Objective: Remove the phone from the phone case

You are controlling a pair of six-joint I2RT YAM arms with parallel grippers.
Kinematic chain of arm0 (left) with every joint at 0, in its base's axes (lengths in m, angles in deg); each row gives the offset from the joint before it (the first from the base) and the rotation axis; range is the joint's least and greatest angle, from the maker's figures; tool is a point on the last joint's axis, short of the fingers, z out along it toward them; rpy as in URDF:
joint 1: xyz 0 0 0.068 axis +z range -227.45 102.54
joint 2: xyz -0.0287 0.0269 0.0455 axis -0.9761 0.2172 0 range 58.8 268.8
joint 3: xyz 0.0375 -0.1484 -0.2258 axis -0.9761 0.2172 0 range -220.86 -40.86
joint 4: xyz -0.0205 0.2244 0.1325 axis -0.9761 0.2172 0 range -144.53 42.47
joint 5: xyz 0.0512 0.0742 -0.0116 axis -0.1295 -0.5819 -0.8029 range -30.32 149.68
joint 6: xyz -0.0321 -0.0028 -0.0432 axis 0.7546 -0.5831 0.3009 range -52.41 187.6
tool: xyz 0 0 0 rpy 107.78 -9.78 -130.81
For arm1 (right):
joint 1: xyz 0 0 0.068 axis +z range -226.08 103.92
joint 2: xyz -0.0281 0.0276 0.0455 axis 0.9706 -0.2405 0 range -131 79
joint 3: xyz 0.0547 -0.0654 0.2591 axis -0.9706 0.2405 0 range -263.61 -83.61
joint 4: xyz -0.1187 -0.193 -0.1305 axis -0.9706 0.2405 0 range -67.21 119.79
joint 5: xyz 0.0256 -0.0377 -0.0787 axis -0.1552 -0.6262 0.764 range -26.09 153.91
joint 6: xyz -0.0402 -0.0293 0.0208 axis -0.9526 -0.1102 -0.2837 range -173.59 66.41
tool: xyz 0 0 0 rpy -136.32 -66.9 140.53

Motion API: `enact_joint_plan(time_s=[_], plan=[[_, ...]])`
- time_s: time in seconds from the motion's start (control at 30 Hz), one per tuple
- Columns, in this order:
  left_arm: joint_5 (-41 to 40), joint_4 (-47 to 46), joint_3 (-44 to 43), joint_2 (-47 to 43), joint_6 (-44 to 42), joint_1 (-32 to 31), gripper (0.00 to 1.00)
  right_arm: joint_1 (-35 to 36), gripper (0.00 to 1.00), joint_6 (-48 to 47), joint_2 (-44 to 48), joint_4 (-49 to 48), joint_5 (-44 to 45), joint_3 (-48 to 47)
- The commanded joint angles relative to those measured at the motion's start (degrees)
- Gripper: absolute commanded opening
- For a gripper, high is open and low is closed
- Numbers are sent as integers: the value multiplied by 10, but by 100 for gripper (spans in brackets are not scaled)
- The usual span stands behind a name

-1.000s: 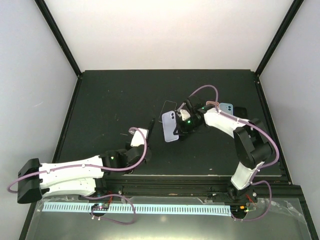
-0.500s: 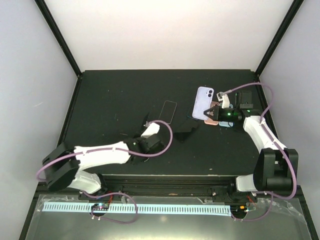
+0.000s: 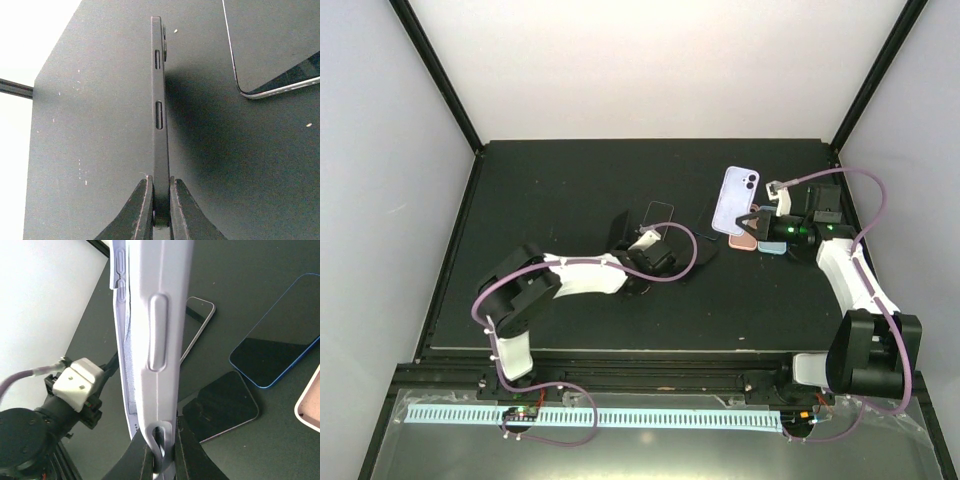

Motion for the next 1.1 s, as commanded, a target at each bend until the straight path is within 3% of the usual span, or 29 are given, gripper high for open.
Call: enact_joint_plan(time_s=[0.0, 0.13, 0.4, 0.53, 0.8, 1.07], plan=[[-25, 6, -33, 47, -25, 5, 5, -8, 1, -10, 1, -17, -24, 3], [-11, 19, -50, 72, -21, 7, 22, -11, 1, -13, 4, -18, -16, 4], [29, 30, -54, 73, -6, 17, 30, -11, 1, -19, 1, -19, -8, 7], [80, 30, -34, 27, 15, 23, 47, -12, 1, -40, 2, -2, 14, -5], [223, 42, 35, -126, 51, 31, 62, -14, 1, -260, -4, 217, 107, -121], [298, 20, 103, -242, 78, 32, 64, -40, 1, -440, -33, 443, 247, -143]])
